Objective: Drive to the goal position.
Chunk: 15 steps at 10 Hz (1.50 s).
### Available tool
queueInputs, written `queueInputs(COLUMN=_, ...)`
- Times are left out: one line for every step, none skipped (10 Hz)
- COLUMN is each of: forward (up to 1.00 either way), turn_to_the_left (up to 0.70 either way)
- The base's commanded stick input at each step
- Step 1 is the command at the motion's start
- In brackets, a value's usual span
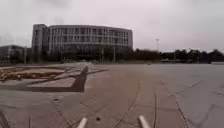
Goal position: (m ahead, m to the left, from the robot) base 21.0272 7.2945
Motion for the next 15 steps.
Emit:
queueInputs(forward=1.00, turn_to_the_left=-0.03)
queueInputs(forward=1.00, turn_to_the_left=-0.02)
queueInputs(forward=1.00, turn_to_the_left=-0.02)
queueInputs(forward=1.00, turn_to_the_left=-0.02)
queueInputs(forward=1.00, turn_to_the_left=-0.02)
queueInputs(forward=1.00, turn_to_the_left=-0.02)
queueInputs(forward=1.00, turn_to_the_left=-0.02)
queueInputs(forward=1.00, turn_to_the_left=-0.02)
queueInputs(forward=1.00, turn_to_the_left=-0.02)
queueInputs(forward=1.00, turn_to_the_left=-0.02)
queueInputs(forward=1.00, turn_to_the_left=-0.02)
queueInputs(forward=1.00, turn_to_the_left=-0.02)
queueInputs(forward=1.00, turn_to_the_left=-0.02)
queueInputs(forward=1.00, turn_to_the_left=-0.02)
queueInputs(forward=1.00, turn_to_the_left=-0.02)
